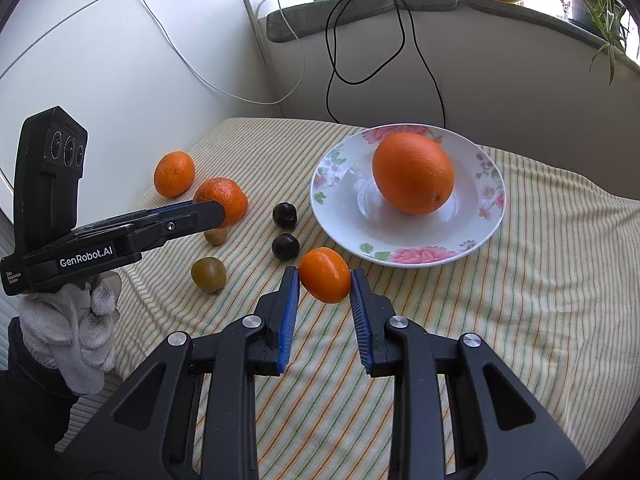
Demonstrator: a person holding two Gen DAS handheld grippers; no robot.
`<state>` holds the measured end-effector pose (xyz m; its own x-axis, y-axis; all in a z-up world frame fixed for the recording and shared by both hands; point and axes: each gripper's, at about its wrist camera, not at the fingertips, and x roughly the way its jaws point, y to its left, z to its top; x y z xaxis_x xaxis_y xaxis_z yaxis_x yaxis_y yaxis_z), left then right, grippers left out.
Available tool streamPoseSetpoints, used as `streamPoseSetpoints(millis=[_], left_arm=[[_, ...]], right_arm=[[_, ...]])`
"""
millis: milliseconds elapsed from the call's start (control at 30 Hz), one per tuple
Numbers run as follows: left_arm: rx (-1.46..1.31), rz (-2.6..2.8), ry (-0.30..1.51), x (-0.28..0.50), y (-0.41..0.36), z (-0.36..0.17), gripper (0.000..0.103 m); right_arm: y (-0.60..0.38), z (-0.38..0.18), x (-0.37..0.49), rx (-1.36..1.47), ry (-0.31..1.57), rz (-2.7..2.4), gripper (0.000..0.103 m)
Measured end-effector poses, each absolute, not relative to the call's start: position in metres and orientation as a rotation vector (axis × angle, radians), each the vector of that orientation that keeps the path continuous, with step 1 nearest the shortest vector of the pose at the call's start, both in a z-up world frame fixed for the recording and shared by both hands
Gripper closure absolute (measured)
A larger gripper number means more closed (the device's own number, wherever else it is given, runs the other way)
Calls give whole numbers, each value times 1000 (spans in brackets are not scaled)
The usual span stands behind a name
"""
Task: Organize fruits
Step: 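Carry both fruits onto the plate beside the large orange and open both tools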
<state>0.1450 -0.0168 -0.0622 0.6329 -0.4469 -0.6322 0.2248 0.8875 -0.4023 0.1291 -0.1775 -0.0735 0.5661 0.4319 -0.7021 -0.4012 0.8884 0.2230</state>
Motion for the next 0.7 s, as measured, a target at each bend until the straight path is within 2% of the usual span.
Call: streamPoseSetpoints(millis=[700], left_arm=[[-244, -444, 833, 188, -71, -65, 67]], right_arm=[[-183, -89, 184, -25, 836, 437, 76]])
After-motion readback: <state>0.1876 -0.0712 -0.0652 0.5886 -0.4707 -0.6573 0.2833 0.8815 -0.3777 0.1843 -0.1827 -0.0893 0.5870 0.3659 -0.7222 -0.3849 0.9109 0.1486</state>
